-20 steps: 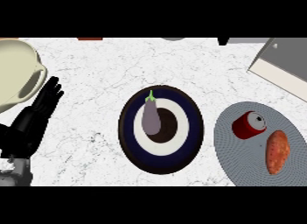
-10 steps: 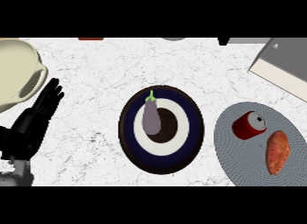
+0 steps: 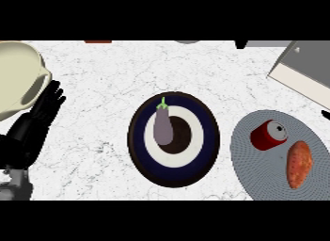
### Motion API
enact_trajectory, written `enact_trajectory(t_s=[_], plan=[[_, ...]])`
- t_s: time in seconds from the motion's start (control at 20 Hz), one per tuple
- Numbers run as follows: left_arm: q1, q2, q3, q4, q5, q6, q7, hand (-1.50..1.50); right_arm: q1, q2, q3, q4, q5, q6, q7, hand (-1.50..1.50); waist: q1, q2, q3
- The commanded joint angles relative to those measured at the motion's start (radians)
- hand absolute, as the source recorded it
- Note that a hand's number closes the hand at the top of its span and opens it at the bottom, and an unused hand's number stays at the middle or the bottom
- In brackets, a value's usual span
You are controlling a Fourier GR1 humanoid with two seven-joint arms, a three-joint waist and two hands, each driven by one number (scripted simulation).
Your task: Pick the sweet potato from the placemat and place it in the tiered shelf
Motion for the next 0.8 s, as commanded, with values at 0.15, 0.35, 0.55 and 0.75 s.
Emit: enact_trajectory(t_s=[0.15,0.35,0.55,0.75], plan=[[0.048,-0.014,0.014,-0.080,-0.016,-0.028,0.050,0.00,-0.059,0.065,0.054,-0.021,0.117,0.035,0.084,-1.50,0.003,0.000,0.000],[0.015,-0.058,0.005,-0.007,-0.064,0.003,-0.014,0.00,0.036,0.096,0.113,-0.035,0.202,0.025,0.057,-1.50,-0.004,0.000,0.000],[0.000,-0.054,0.011,-0.021,-0.041,-0.039,0.049,0.00,0.007,0.086,0.094,-0.097,0.204,0.110,0.164,-1.50,-0.004,-0.001,0.000],[0.042,-0.076,0.029,-0.031,-0.075,-0.038,-0.020,0.00,-0.024,0.096,0.077,-0.057,0.283,0.105,0.144,-1.50,0.000,0.000,0.000]])
